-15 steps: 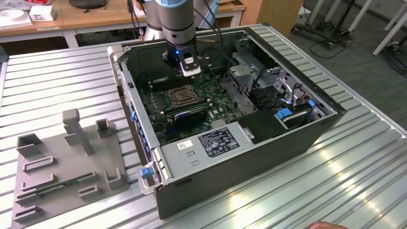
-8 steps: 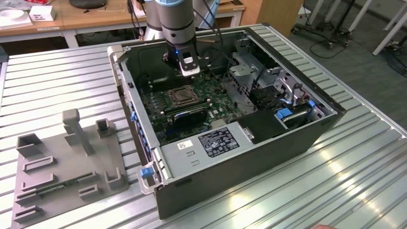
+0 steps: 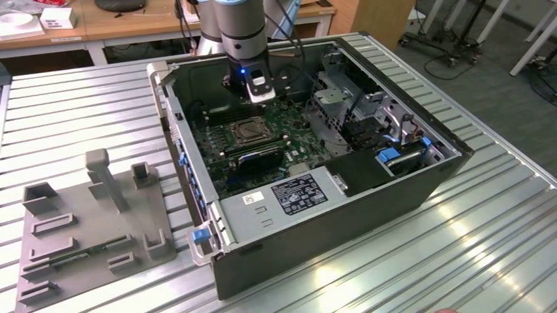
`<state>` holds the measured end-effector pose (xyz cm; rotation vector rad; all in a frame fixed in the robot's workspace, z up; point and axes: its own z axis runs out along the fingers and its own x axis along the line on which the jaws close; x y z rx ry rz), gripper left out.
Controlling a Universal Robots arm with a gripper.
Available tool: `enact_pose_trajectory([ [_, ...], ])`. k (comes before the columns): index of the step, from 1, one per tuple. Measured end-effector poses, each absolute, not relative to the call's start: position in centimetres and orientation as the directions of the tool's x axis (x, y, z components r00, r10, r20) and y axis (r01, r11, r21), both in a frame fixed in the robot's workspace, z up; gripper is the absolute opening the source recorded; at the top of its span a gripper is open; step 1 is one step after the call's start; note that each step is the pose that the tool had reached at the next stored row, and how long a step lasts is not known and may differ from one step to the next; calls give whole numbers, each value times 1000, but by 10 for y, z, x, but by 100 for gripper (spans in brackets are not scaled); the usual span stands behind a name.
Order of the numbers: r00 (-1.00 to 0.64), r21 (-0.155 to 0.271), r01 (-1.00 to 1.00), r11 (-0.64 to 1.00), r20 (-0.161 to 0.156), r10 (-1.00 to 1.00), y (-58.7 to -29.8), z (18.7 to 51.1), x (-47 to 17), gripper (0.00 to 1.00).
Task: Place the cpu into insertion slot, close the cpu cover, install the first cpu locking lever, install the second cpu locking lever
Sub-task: 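Install the first cpu locking lever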
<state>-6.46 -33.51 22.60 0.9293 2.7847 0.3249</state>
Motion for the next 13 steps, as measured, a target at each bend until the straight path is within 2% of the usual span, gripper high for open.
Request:
enact_pose_trajectory([
  [3,-804,242,545,802,-121,583,-335,226,-65,11],
  [9,-848,225,481,847,-126,515,-335,226,-65,11],
  [13,-866,170,463,870,-124,485,-335,226,-65,11],
])
